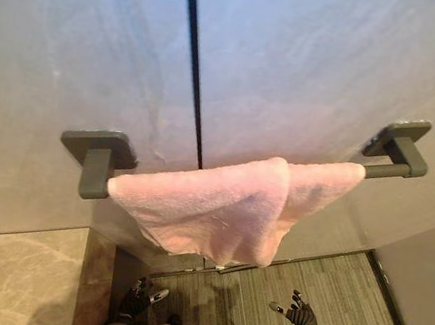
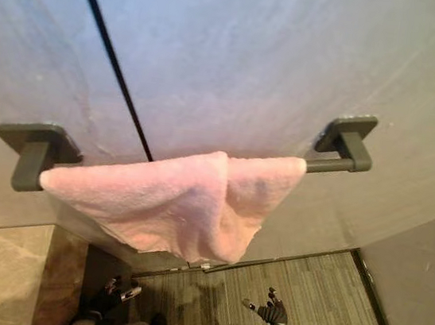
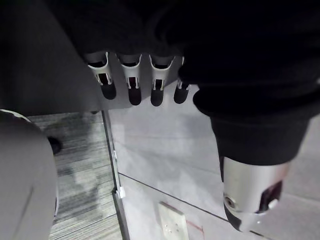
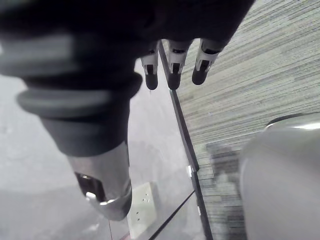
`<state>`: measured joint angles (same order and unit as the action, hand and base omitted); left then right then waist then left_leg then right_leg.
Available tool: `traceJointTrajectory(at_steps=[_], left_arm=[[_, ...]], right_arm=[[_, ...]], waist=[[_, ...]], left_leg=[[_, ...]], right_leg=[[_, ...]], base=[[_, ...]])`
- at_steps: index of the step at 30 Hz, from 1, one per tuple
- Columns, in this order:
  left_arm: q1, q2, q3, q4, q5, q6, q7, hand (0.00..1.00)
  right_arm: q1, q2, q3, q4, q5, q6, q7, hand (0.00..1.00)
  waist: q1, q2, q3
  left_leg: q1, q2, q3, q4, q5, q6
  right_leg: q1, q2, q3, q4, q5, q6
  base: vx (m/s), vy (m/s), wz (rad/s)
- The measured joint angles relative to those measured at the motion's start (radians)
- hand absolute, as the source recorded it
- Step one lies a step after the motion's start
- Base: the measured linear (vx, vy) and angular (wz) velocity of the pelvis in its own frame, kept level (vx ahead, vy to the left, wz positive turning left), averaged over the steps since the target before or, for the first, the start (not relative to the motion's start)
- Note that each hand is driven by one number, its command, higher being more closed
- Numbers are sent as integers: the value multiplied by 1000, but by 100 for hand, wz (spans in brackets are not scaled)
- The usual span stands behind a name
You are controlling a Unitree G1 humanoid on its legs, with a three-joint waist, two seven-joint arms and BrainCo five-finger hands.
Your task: Organize washtable
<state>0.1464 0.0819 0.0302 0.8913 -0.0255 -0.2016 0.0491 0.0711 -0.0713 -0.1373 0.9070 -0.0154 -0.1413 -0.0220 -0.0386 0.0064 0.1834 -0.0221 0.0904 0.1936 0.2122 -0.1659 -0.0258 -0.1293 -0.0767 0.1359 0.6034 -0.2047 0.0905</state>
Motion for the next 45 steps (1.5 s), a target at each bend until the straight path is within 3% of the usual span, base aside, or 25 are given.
traceJointTrajectory(at_steps=[3,5,8,9,10,11,12,14,15,16,17,18,19,22,24,26,28,39,42,45], left_arm=[[-18,13,0,0,1,1,3,0],[-32,20,1,0,1,0,8,0],[-38,59,9,1,0,-2,23,0],[-33,80,11,9,0,-1,25,0],[-34,77,21,16,-1,-1,26,0],[-36,62,21,25,-1,-1,27,0],[-38,11,20,36,-1,0,24,0],[-45,-36,16,31,-2,-3,24,0],[-51,-42,3,31,-2,-2,26,0],[-56,-42,-3,31,-2,-2,26,0],[-76,-37,-9,31,-2,-1,28,0],[-80,-37,-9,31,-1,1,28,0],[-79,-35,-14,25,-1,1,28,0],[-76,-31,-24,24,-1,1,20,0],[-77,-30,-28,25,0,1,17,0],[-77,-30,-30,25,7,2,16,0],[-65,-13,-31,25,22,4,18,0],[-6,11,-38,71,39,16,18,0],[-5,11,-35,74,39,19,18,0],[-11,12,-36,74,39,19,19,0]], right_arm=[[8,-5,-1,-62,-15,10,1,0],[8,-12,-1,-70,-18,12,1,0],[0,-13,11,-71,-32,13,2,0],[1,-14,29,-68,-35,13,2,0],[-7,-23,34,-68,-35,14,3,0],[-15,-36,39,-70,-35,14,3,0],[-42,-70,46,-69,-35,14,2,0],[-42,-92,46,-70,-34,16,2,0],[-43,-95,46,-71,-34,13,0,0],[-43,-95,46,-71,-34,12,-1,0],[-46,-86,41,-71,-34,11,-2,0],[-48,-84,38,-71,-34,11,-2,0],[-54,-81,33,-70,-34,11,-5,0],[-22,-67,32,-70,-33,12,-17,0],[1,-55,14,-69,-33,12,-19,0],[18,-43,-9,-69,-27,12,-19,0],[25,-21,-5,-61,-23,13,-18,0],[4,-9,14,-21,-25,13,-20,0],[7,-4,39,-16,-26,15,-20,0],[-6,1,40,-23,-27,15,-20,0]], waist=[[0,1,2],[1,1,2],[3,-20,-11],[1,-53,-32],[11,-50,-40],[19,-29,-41],[14,7,-33],[10,26,-41],[-4,20,-40],[-6,21,-41],[-1,13,-36],[2,6,-31],[-1,2,-29],[-4,3,-29],[-6,5,-30],[-13,20,-42],[-5,3,-57],[-1,1,-81],[-1,0,-79],[-4,-6,-76]], left_leg=[[-28,5,-63,55,-28,-15],[-53,18,-111,105,-47,-40],[-117,58,-204,204,-95,-116],[-145,63,-250,227,-99,-158],[-148,81,-273,203,-79,-192],[-148,104,-280,176,-60,-208],[-144,139,-314,100,10,-213],[-150,154,-332,27,130,-176],[-174,164,-318,-11,217,-112],[-180,173,-303,-39,264,-96],[-196,181,-245,-38,288,-84],[-214,175,-204,27,250,-105],[-228,138,-163,165,146,-130],[-184,87,-89,296,-1,-116],[-145,71,-22,305,-52,-95],[-82,51,30,148,-47,-69],[-37,0,10,-42,62,-44],[76,-43,27,-289,217,1],[86,-55,29,-308,230,0],[45,-82,-14,-308,228,3]], right_leg=[[-33,-57,17,42,-82,9],[-38,-77,75,39,-92,19],[-49,-85,177,18,-78,35],[-31,-100,181,-28,-116,141],[-20,-91,138,-61,-175,120],[-16,-71,115,-72,-190,98],[-22,-32,79,-62,-193,92],[-29,-11,18,-29,-202,70],[-28,-4,-45,-23,-203,42],[-31,0,-69,-23,-195,27],[-32,7,-131,-49,-180,-40],[-29,7,-163,-64,-176,-64],[-18,3,-209,-81,-160,-96],[35,2,-294,-143,-134,-125],[63,-4,-357,-179,-119,-127],[88,-7,-409,-223,-98,-112],[98,-14,-413,-303,-37,-92],[141,-4,-358,-434,83,-65],[124,-12,-349,-420,86,-57],[50,-23,-278,-293,13,-18]], base=[[35,-58,43],[-2,-222,76],[-49,-412,78],[-31,-652,58],[-23,-659,45],[-30,-619,36],[-60,-459,65],[-94,-419,107],[-109,-305,111],[-143,-322,122],[-141,-307,79],[-164,-324,97],[-150,-296,78],[-104,-137,74],[-113,-35,99],[-104,13,98],[-72,50,50],[-106,65,-6],[-164,69,-6],[-144,25,18]])
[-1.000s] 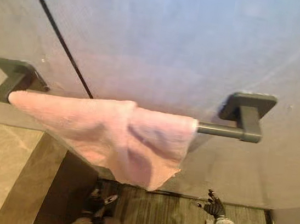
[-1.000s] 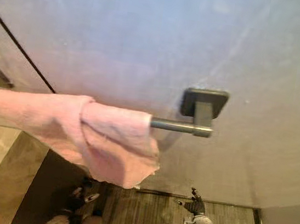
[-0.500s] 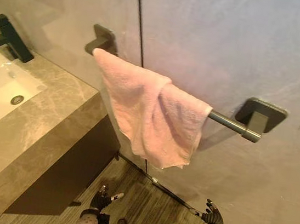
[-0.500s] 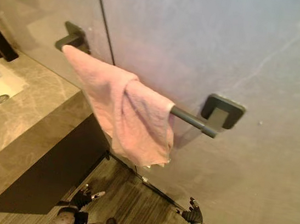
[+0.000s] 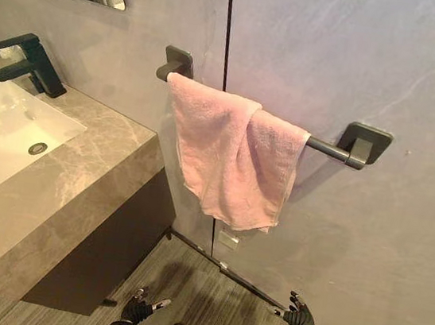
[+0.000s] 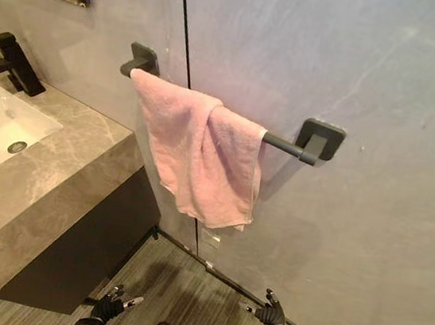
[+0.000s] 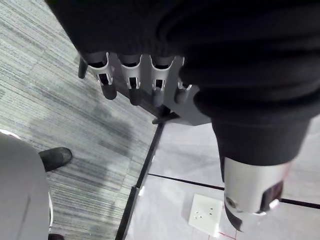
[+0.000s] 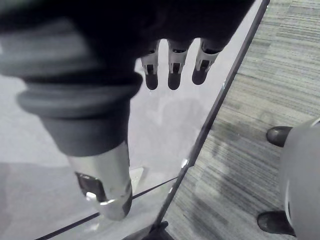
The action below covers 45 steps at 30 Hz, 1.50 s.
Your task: Organize washtable
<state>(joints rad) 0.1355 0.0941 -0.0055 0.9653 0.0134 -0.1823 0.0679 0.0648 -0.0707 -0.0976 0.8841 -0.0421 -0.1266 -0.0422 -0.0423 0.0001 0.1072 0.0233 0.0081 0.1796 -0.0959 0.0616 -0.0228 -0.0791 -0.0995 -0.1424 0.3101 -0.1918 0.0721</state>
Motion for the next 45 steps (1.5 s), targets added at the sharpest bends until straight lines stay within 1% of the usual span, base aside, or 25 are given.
traceJointTrajectory(at_steps=[3,7,8,9,10,11,13,14,15,16,17,18,19,20,21,24,28,31,33,36,37,39,41,43,45], left_arm=[[-2,-6,1,0,0,0,1,0],[-16,-7,44,-11,0,0,3,0],[-19,-7,45,-14,0,0,3,0],[-20,-8,46,-23,-1,1,5,0],[-34,-9,47,-32,-1,1,4,0],[-40,-10,49,-34,-2,1,3,0],[-52,-15,47,-36,2,3,1,0],[-56,-16,43,-36,3,4,1,0],[-79,-18,32,-35,7,5,1,0],[-117,12,36,-24,17,7,0,0],[-130,11,32,-26,19,11,0,0],[-143,7,14,-35,21,9,1,0],[-154,2,11,-34,22,9,0,0],[-169,5,10,-34,25,9,0,0],[-176,18,3,-32,28,10,1,0],[-149,22,-5,-32,30,9,2,0],[-118,28,-4,-23,29,9,2,0],[-97,28,-4,-17,28,10,2,0],[-74,36,1,-17,28,10,4,0],[-47,-2,14,-4,22,10,5,0],[-47,-9,17,-5,18,9,6,0],[-41,-15,27,-9,16,9,9,0],[-50,-20,28,-12,12,9,12,0],[-71,-33,28,-13,-13,9,23,0],[-74,-28,44,-19,-35,9,27,0]], right_arm=[[27,-4,-1,0,1,2,0,0],[36,18,-2,-6,8,4,-3,0],[36,21,-3,-7,14,4,-5,0],[32,27,-3,-9,22,4,-12,0],[10,43,-10,-11,35,3,-23,0],[0,43,-14,-17,37,3,-24,0],[-22,29,-26,-83,44,-4,-26,0],[-27,26,-23,-88,45,-5,-26,0],[-27,18,-23,-90,45,-9,-22,0],[-36,37,-29,-76,47,-23,-22,0],[-40,34,-34,-78,49,-25,-22,0],[-43,29,-50,-78,55,-20,-23,0],[-44,27,-52,-76,61,-20,-24,0],[-50,26,-56,-68,71,-19,-24,0],[-48,41,-47,-61,71,-18,-23,0],[-36,45,-38,-23,71,-15,-23,0],[-27,41,-1,11,66,-10,-20,0],[-8,43,-2,12,63,-6,-19,0],[25,50,-3,13,61,-3,-18,0],[31,44,-25,16,69,-1,-19,0],[32,37,-27,16,69,-2,-20,0],[37,36,-27,12,71,-2,-20,0],[39,42,-43,5,72,-4,-23,0],[40,25,-50,14,73,-4,-33,0],[18,23,-52,24,75,-4,-45,0]], waist=[[1,-3,2],[4,0,20],[6,-4,26],[7,-9,27],[8,-29,41],[9,-32,45],[3,-3,63],[0,11,70],[-16,21,47],[-33,-16,39],[-37,-6,43],[-41,10,42],[-53,22,43],[-56,23,50],[-53,5,57],[-51,-3,59],[-41,-5,64],[-24,-4,80],[-22,-52,69],[-13,-38,69],[1,-11,63],[10,-10,65],[-3,-9,70],[4,-3,77],[13,-8,85]], left_leg=[[-31,-28,-94,-6,0,-1],[-127,-29,-187,70,4,-8],[-141,-27,-183,86,3,-7],[-172,-18,-163,111,-13,1],[-224,7,-68,249,-61,37],[-251,25,-22,338,-79,39],[-262,86,77,517,-136,27],[-257,87,68,512,-134,23],[-233,69,-8,407,-132,-3],[-215,31,-60,434,-192,-13],[-214,52,-60,500,-234,-28],[-163,80,-61,498,-271,-77],[-115,83,-78,418,-284,-99],[-86,74,-67,331,-277,-73],[-70,59,-57,303,-254,-55],[-40,45,-29,305,-253,-53],[-58,35,-21,317,-226,-9],[-70,35,-70,306,-230,12],[-100,-5,-147,306,-217,-8],[-124,-4,-243,232,-159,-28],[-147,7,-272,219,-146,-39],[-185,14,-290,215,-108,-55],[-226,45,-204,244,-97,-46],[-252,116,57,266,-70,-13],[-254,91,68,249,-21,26]], right_leg=[[-12,32,84,13,-30,-19],[18,31,-38,-31,-23,-17],[25,29,-61,-34,-21,-20],[30,24,-111,-54,2,-56],[30,6,-161,-75,26,-89],[30,0,-171,-69,26,-90],[22,19,-149,6,19,-84],[6,24,-124,17,10,-82],[-9,81,-31,-79,26,-105],[-20,51,-41,-168,135,-110],[-21,57,-52,-162,146,-121],[-34,61,-47,-158,152,-114],[-48,62,-49,-158,156,-107],[-65,59,-41,-157,166,-94],[-68,50,-22,-158,177,-85],[-52,41,13,-157,193,-67],[-83,28,45,-111,207,-44],[-101,28,133,88,81,-36],[-62,16,197,66,-27,-13],[-69,21,111,13,-35,-17],[-67,33,82,-10,-33,-17],[-59,29,15,-25,-17,-22],[-33,-6,-104,-38,13,-44],[26,-27,-225,-66,19,-41],[49,-56,-265,-68,24,-32]], base=[[-15,-22,72],[15,-28,108],[0,-40,128],[-28,-3,109],[0,3,96],[57,37,67],[58,54,37],[-84,35,41],[-53,-23,72],[-54,-42,76],[45,-19,48],[-6,65,9],[-15,112,0],[-88,140,-9],[-108,114,-18],[-99,87,-30],[-151,48,0],[-102,-3,49],[-101,-159,102],[-74,-193,92],[-3,-168,79],[-21,-92,96],[37,-8,148],[141,81,165],[88,108,104]])
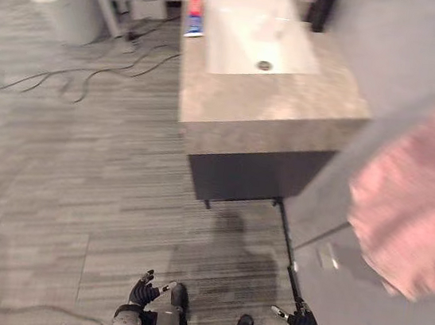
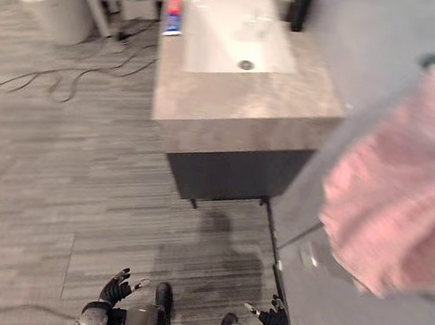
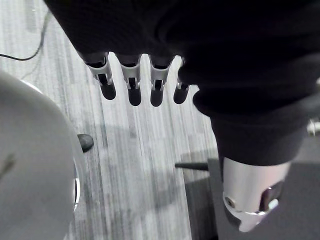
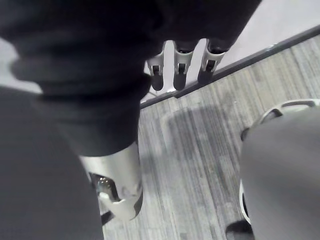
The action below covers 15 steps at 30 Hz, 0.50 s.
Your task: Organize washtable
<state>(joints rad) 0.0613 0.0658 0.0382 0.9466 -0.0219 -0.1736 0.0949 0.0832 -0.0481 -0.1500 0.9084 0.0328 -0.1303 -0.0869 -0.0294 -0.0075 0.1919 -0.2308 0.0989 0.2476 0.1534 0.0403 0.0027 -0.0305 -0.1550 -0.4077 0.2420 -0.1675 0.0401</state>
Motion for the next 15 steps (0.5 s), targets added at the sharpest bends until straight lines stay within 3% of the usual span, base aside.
traceJointTrajectory(at_steps=[2,3,4,5,6,7,8,9,11,12,13,14,15], left_arm=[[-7,11,10,-13,-15,-1,1,0],[-19,22,13,-11,-17,0,1,0],[-23,30,16,-12,-32,0,2,0],[-21,27,18,-13,-57,-1,7,0],[-18,25,18,-13,-60,-2,11,0],[-25,26,22,-12,-64,-2,14,0],[-34,24,32,-13,-67,-4,17,0],[-32,13,49,-16,-70,-10,18,0],[-32,19,53,-16,-74,-9,17,0],[-35,20,52,-16,-76,-9,17,0],[-33,20,51,-12,-74,-8,16,0],[-31,20,50,-10,-72,-6,15,0],[-23,23,43,-9,-71,-5,15,0]], right_arm=[[-20,0,-9,-1,5,-1,-5,0],[-32,5,-11,-1,5,-1,-5,0],[-53,4,-11,3,5,-1,-7,0],[-57,-4,-11,0,5,-3,-10,0],[-52,-5,-12,0,5,-5,-10,0],[-50,-1,-11,4,5,-4,-13,0],[-46,-1,-12,13,4,0,-16,0],[-41,11,-11,13,3,2,-13,0],[-38,33,-11,14,1,4,-4,0],[-38,38,-12,18,-4,4,2,0],[-38,39,-12,19,-4,7,4,0],[-40,38,-11,17,-5,10,5,0],[-45,40,0,13,-5,16,6,0]], waist=[[8,-23,14],[19,-43,34],[24,-40,51],[29,-17,52],[31,-12,53],[30,-14,56],[42,-24,57],[51,-31,52],[48,-35,45],[50,-36,45],[49,-36,44],[49,-36,44],[48,-34,44]], left_leg=[[-18,-51,-32,-1,22,-1],[-45,-63,-27,51,-21,-8],[-71,-38,-19,79,-57,3],[-105,44,26,92,-52,-9],[-107,78,55,101,-35,-32],[-113,72,94,142,-39,-24],[-122,38,95,178,-83,-1],[-139,1,90,225,-134,23],[-174,-49,62,310,-201,45],[-181,-82,58,362,-255,74],[-167,-117,59,383,-292,96],[-152,-132,60,382,-307,105],[-118,-152,65,364,-321,116]], right_leg=[[25,-42,-20,-19,2,6],[47,-69,-30,-37,6,19],[68,-84,-54,-45,13,31],[95,-86,-81,-61,16,55],[116,-88,-91,-71,9,78],[142,-105,-95,-78,-6,107],[162,-137,-103,-90,-2,113],[174,-170,-97,-94,25,90],[187,-216,-70,-64,42,114],[183,-257,-33,-4,44,120],[153,-304,16,93,61,115],[123,-326,58,169,78,84],[38,-344,148,346,83,-31]], base=[[76,175,103],[85,206,102],[51,203,83],[37,186,67],[89,271,67],[126,259,59],[198,353,64],[307,470,67],[293,417,63],[337,440,51],[404,525,37],[386,475,16],[320,335,0]])
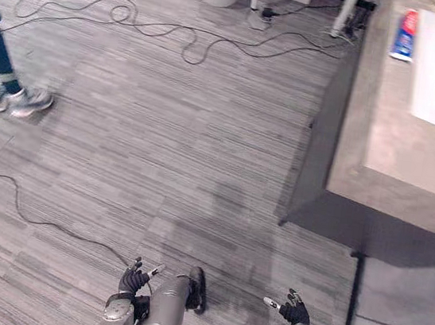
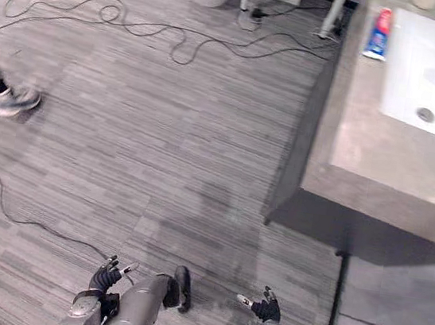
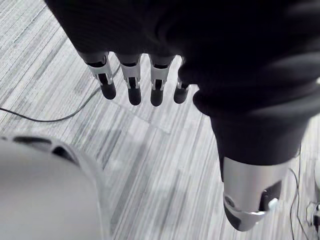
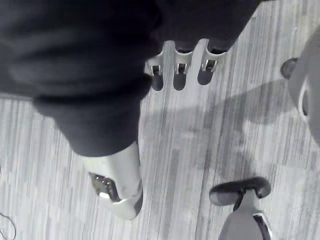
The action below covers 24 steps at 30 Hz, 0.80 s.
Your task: Organize washtable
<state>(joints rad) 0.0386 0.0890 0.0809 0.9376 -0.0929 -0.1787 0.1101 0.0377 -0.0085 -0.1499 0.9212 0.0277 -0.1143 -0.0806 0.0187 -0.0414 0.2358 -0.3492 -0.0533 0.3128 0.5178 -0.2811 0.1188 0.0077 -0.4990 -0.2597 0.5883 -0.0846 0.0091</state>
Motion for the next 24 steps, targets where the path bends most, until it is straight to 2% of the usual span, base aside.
traceJointTrajectory(at_steps=[1,2,3,4,5,7,8,9,10,11,12,13,14,15,16,17,18,19,22,24], left_arm=[[12,5,-3,-1,0,1,-1,0],[18,5,-4,-3,0,1,-1,0],[21,13,-4,-3,2,2,-2,0],[22,15,-5,-3,8,3,-6,0],[22,15,-7,-3,9,6,-8,0],[20,7,-23,-2,15,8,-21,0],[18,3,-30,-1,17,9,-22,0],[10,-7,-38,1,21,9,-25,0],[10,-8,-45,3,24,9,-25,0],[-2,-5,-55,4,27,8,-29,0],[-8,2,-59,4,28,7,-38,0],[-6,0,-57,3,29,7,-44,0],[4,-11,-36,-3,30,9,-46,0],[5,-38,-18,-2,30,15,-45,0],[28,-65,14,-7,33,16,-46,0],[38,-67,31,-14,35,17,-45,0],[59,-73,62,-30,35,18,-43,0],[76,-74,81,-43,34,20,-42,0],[99,-77,89,-92,23,16,-40,0],[98,-83,91,-102,21,16,-40,0]], right_arm=[[-1,3,20,-12,-1,6,6,0],[3,3,29,-28,-1,6,9,0],[16,6,36,-57,-1,1,16,0],[30,6,43,-85,2,-4,18,0],[35,6,44,-91,2,-11,19,0],[37,-2,42,-126,13,-28,19,0],[37,-8,41,-125,17,-33,18,0],[47,-22,40,-121,34,-34,23,0],[54,-22,30,-122,44,-37,22,0],[59,-20,24,-121,52,-41,21,0],[68,-17,24,-118,53,-38,21,0],[89,-15,24,-122,53,-36,23,0],[110,-9,18,-125,59,-34,25,0],[111,-12,3,-139,66,-33,27,0],[118,-22,14,-172,66,-30,28,0],[118,-17,20,-178,68,-30,30,0],[118,-18,34,-186,79,-31,35,0],[120,-16,49,-194,85,-33,36,0],[115,3,52,-200,96,-34,37,0],[117,15,50,-200,102,-33,37,0]], waist=[[-4,0,0],[-6,1,0],[-9,2,0],[-9,3,0],[-11,1,-1],[-38,9,4],[-45,13,8],[-62,23,13],[-68,28,15],[-81,20,8],[-90,4,-2],[-90,-15,-16],[-91,-39,-32],[-92,-6,-31],[-82,39,-30],[-88,49,-28],[-76,50,-26],[-61,44,-26],[-48,44,-28],[-42,45,-28]], left_leg=[[48,-18,-4,-38,-3,5],[76,-24,-9,-62,-4,8],[132,-36,-22,-109,-8,13],[185,-52,-28,-157,-12,18],[212,-60,-31,-182,-13,18],[326,-90,-50,-270,-20,27],[361,-93,-53,-287,-19,28],[430,-105,-82,-317,-20,26],[458,-111,-100,-333,-22,21],[498,-126,-138,-355,-27,13],[542,-151,-181,-364,-39,-9],[563,-172,-193,-346,-48,-24],[569,-196,-201,-283,-63,-49],[549,-174,-193,-177,-75,-79],[442,-97,-145,129,-32,-169],[402,-52,-119,252,-29,-176],[354,34,-72,429,-28,-176],[333,95,-48,506,-29,-175],[231,233,-43,523,-32,-170],[175,270,-55,460,-33,-169]], right_leg=[[-85,37,93,157,-34,-37],[-115,77,140,211,-59,-10],[-171,160,191,292,-123,32],[-242,228,199,355,-189,34],[-282,260,191,375,-217,34],[-421,369,90,359,-270,37],[-440,392,56,321,-270,34],[-461,435,-3,215,-262,21],[-472,453,-29,155,-248,-1],[-486,483,-69,58,-208,-49],[-497,502,-108,-17,-160,-126],[-486,505,-141,-43,-128,-189],[-459,504,-136,-76,-44,-297],[-435,512,-131,-59,-61,-283],[-365,541,-112,-101,-89,-252],[-330,554,-107,-118,-100,-250],[-260,571,-74,-135,-124,-240],[-211,575,-44,-145,-134,-225],[-98,569,80,-204,-156,-190],[-50,560,159,-240,-162,-174]], base=[[318,310,-2],[331,290,3],[322,258,4],[321,239,4],[316,198,9],[346,162,18],[410,148,40],[373,121,50],[503,162,76],[699,199,96],[747,189,105],[695,138,99],[620,103,65],[891,149,36],[867,149,10],[832,110,-26],[537,48,-53],[644,55,-82],[515,105,-93],[508,253,-118]])
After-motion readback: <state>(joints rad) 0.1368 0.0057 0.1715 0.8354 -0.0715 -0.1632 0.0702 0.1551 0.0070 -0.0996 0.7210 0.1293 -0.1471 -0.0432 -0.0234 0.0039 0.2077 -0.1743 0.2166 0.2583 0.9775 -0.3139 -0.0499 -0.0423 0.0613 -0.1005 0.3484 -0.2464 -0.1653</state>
